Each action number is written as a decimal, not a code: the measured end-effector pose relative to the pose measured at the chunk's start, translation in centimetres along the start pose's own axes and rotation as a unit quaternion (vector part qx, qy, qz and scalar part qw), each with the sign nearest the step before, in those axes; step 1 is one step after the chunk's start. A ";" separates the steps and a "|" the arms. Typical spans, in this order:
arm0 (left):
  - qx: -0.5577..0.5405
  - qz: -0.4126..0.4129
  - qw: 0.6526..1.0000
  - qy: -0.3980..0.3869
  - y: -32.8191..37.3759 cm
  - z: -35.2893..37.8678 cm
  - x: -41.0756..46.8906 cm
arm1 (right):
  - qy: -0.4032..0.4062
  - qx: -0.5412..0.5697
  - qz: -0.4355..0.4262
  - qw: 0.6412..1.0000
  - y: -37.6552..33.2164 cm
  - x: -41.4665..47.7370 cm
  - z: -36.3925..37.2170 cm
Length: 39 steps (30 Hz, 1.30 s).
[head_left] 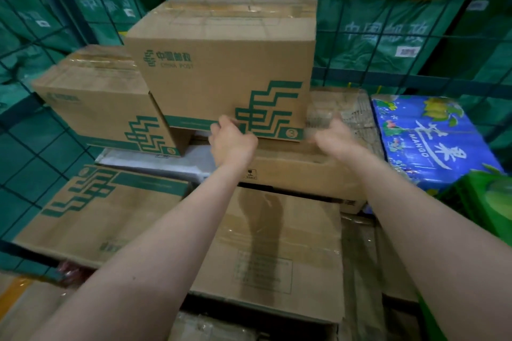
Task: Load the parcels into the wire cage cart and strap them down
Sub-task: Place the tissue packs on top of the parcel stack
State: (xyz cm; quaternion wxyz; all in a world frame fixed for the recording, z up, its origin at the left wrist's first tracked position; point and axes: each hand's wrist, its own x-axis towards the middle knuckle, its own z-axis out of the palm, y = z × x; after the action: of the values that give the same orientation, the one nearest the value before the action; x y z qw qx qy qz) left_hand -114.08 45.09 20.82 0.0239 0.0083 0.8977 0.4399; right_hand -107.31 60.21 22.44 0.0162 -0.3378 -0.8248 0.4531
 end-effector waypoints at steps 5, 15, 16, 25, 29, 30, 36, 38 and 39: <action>-0.034 0.091 0.991 -0.097 3.9 4.9 -3.2 | 0.134 -0.076 0.037 0.987 5.2 1.9 -7.6; -0.108 -0.010 0.965 -0.239 9.8 16.2 -8.8 | 0.106 -0.249 0.169 0.948 16.0 4.2 -17.6; -0.110 -0.001 0.965 -0.238 10.1 16.4 -9.0 | 0.058 -0.248 0.188 0.948 16.6 5.2 -18.1; 0.189 0.009 0.913 -0.360 10.1 18.5 -14.2 | -0.053 -0.130 0.220 0.965 18.8 5.1 -19.4; 0.008 -0.050 0.936 -0.349 10.0 20.2 -15.2 | -0.010 -0.063 0.211 0.975 20.8 5.5 -20.6; -0.012 -0.045 0.939 -0.342 10.2 20.4 -15.5 | 0.006 -0.024 0.198 0.980 21.8 6.5 -21.2; -0.088 -0.027 0.966 -0.243 11.5 20.2 -15.9 | 0.093 0.085 0.180 0.976 18.0 1.8 -23.2; -0.100 -0.010 0.969 -0.227 12.5 19.6 -16.0 | 0.100 0.123 0.178 0.971 17.2 1.1 -24.0; -0.108 -0.004 0.969 -0.223 13.2 19.2 -16.1 | 0.103 0.128 0.175 0.971 16.7 0.3 -24.5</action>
State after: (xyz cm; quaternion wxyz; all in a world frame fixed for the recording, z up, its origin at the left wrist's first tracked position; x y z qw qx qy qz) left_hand -97.15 67.79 20.10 0.2258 0.0999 0.8168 0.5213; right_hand -90.35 84.48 24.14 0.0642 -0.5173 -0.6819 0.5131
